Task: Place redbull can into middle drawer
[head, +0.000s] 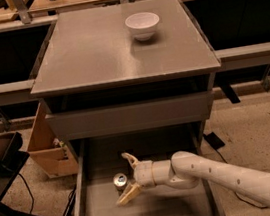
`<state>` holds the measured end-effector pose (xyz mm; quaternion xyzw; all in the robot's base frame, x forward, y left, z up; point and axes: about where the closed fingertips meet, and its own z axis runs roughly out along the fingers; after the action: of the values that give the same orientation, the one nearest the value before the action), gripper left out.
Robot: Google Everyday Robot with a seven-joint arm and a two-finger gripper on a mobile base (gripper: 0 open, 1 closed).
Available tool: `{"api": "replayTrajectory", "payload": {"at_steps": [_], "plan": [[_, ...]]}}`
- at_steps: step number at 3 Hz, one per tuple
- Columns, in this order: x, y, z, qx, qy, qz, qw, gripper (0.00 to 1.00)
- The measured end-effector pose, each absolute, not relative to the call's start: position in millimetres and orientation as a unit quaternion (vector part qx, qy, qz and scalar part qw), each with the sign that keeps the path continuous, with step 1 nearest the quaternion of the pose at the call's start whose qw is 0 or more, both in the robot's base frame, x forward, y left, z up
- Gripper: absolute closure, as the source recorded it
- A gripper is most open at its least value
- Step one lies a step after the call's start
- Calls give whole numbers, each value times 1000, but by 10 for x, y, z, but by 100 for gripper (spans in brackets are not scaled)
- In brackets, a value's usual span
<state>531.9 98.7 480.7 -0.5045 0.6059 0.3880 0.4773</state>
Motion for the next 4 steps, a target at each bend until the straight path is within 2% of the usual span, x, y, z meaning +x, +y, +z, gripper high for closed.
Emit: {"api": "replayTrajectory", "payload": {"at_steps": [2,4], "plan": [[4656,1098,5709,-565,608,400,389,0],[4685,1016,6080,-579,613,370,389,0]]}}
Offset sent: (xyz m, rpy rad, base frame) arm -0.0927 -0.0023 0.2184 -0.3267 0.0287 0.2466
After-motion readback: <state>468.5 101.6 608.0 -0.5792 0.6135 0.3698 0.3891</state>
